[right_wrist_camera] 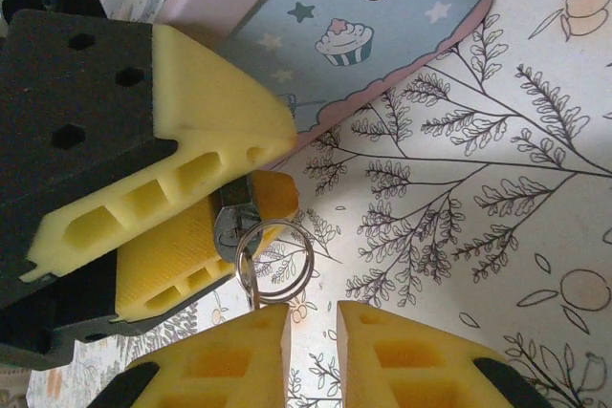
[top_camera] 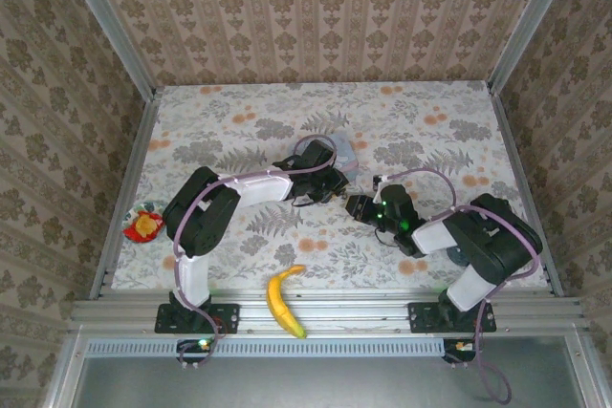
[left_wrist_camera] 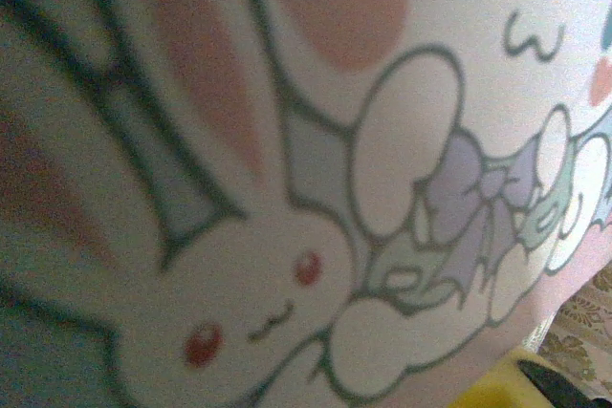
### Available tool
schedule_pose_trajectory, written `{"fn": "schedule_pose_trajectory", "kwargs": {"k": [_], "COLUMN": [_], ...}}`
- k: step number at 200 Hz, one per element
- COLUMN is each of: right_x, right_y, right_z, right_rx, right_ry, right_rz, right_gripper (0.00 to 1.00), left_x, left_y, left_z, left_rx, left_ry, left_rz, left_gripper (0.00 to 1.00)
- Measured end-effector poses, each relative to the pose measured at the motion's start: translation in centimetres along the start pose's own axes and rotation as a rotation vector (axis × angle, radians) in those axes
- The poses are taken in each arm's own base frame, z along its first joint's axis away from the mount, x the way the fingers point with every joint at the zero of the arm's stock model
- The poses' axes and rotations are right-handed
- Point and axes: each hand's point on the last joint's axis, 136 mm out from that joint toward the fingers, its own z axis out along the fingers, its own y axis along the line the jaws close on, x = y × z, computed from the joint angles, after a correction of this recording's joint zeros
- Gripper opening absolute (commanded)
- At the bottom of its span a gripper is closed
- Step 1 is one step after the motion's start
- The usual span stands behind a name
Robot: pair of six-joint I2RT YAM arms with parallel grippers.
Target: Unlock the padlock with the key
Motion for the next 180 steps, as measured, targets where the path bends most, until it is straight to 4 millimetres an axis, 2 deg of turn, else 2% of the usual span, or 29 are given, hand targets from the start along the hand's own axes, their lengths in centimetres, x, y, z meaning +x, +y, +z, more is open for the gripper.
{"fn": "schedule_pose_trajectory", "kwargs": {"k": [136, 180], "right_x": [-0.33, -0.64], "right_y": [0.13, 0.37], "right_z": [0.94, 0.26], "right_rx": [0.015, 0.024], "right_ry": [0.014, 0.004], "right_rz": [-0.012, -0.050], "right_gripper": [0.18, 0.19], "left_x": [-0.37, -0.44], "left_y": [0.06, 0.13], "left_z": [-0.05, -0.03], "left_rx": [0.000, 0.002], "left_ry": [-0.009, -0.010], "left_rz": [-0.001, -0.001], "left_gripper": [0.00, 0.00]}}
